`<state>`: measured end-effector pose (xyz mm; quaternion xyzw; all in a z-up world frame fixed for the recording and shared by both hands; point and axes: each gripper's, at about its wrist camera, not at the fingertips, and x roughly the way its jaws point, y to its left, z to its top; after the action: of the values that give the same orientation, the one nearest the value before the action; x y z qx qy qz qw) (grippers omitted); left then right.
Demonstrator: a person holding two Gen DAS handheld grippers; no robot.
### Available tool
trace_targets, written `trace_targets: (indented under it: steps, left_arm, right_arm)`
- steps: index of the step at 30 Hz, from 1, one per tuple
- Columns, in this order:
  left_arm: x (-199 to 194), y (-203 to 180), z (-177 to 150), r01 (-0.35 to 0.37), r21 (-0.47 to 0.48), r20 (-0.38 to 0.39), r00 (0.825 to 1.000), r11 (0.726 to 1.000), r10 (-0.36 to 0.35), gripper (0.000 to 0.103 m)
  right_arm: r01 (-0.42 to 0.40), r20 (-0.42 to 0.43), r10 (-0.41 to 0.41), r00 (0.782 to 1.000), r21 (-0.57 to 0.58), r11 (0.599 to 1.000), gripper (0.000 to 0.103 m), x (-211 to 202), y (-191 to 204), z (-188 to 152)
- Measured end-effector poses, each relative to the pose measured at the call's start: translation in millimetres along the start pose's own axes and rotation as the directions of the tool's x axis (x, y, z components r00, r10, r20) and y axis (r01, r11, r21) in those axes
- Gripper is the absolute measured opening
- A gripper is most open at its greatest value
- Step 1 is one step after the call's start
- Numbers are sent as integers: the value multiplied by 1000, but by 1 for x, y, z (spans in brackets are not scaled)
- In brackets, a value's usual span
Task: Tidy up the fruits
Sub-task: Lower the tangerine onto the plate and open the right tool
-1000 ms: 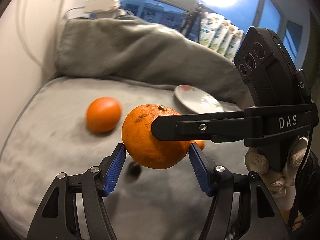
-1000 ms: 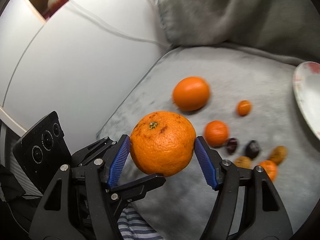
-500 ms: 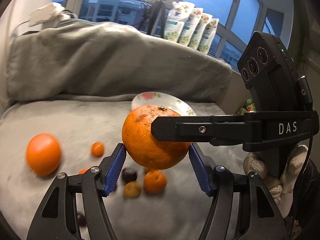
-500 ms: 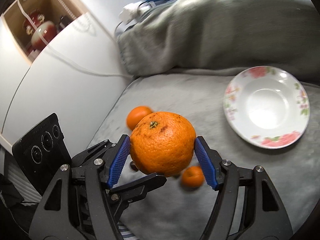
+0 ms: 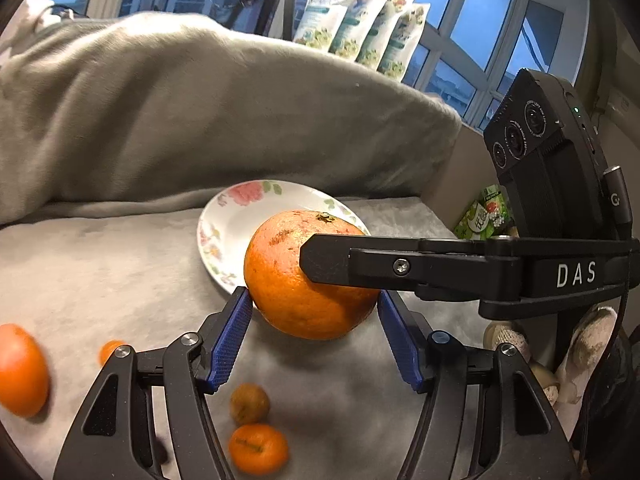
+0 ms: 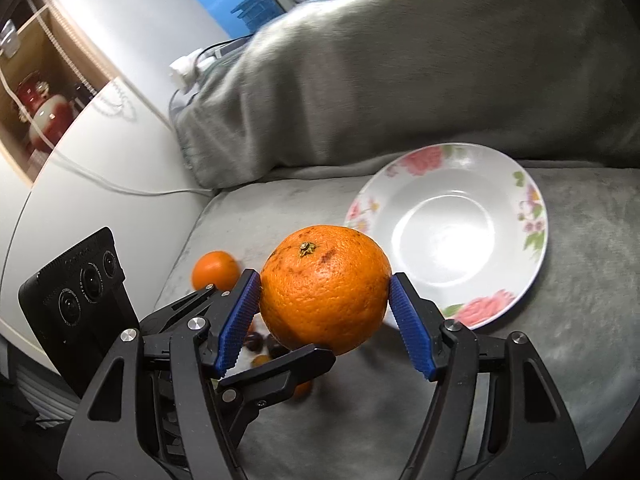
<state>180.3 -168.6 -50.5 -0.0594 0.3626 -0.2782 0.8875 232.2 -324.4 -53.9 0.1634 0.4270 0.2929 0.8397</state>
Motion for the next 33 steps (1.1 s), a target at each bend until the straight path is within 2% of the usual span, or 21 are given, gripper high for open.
trace_targets:
  steps: [5, 11, 17, 24, 26, 28, 33]
  left_arm:
    - [16, -3, 4, -5, 7, -30, 1000, 1000, 5, 65]
    - [24, -7, 5, -33, 38, -38, 999, 999, 34, 64]
    - [13, -4, 7, -60, 56, -3, 998, 997, 61, 63]
    - [-4, 1, 3, -73, 58, 12, 997, 996, 73, 63]
    - [-9, 0, 3, -81, 65, 18, 997, 995, 80, 65]
    - [-15, 0, 2, -86, 66, 27, 996, 994, 85, 65]
    - [-27, 2, 0, -99, 73, 39, 995, 992, 97, 65]
  right_arm:
    - [3, -8, -2, 1000, 47, 999, 69, 4, -22, 4]
    - [36, -4, -36, 999, 68, 997, 69, 4, -29, 7]
    - [58, 91, -67, 994, 97, 994, 69, -17, -33, 13]
    - [122, 136, -128, 982, 57, 991, 70, -31, -18, 9]
    - [147, 143, -151, 978, 38, 988, 72, -32, -10, 6]
    - [165, 154, -167, 974, 26, 986, 84, -34, -4, 3]
    - [181, 182, -182, 966, 22, 983, 85, -42, 4, -4]
